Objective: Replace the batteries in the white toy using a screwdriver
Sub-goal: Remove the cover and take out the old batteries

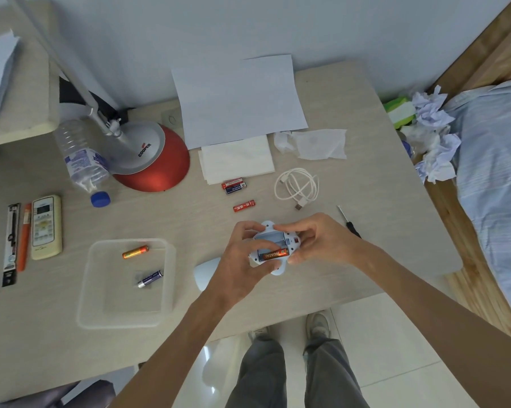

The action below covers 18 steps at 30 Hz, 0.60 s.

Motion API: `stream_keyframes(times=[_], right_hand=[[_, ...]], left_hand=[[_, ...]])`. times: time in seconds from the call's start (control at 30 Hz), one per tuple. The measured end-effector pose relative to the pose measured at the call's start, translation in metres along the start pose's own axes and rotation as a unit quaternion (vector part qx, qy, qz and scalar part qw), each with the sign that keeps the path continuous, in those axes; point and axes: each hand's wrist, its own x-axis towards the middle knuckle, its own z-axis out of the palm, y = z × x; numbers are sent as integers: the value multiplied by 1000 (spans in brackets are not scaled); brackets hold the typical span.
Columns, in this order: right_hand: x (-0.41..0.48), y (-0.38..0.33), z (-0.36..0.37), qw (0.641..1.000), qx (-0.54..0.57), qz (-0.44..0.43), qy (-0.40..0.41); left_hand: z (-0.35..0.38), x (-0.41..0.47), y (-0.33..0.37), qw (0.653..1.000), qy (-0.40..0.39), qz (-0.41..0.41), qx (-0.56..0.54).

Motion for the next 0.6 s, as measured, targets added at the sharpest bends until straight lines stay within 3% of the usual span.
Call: stream_keyframes(times=[0.23,0.6], right_hand=[[1,0,1,1000,0,6,5],[-1,3,2,1000,-11,2,22]], left_hand=[[4,4,5,998,14,-56,-13],[-8,-9,14,997,56,-19,-49]])
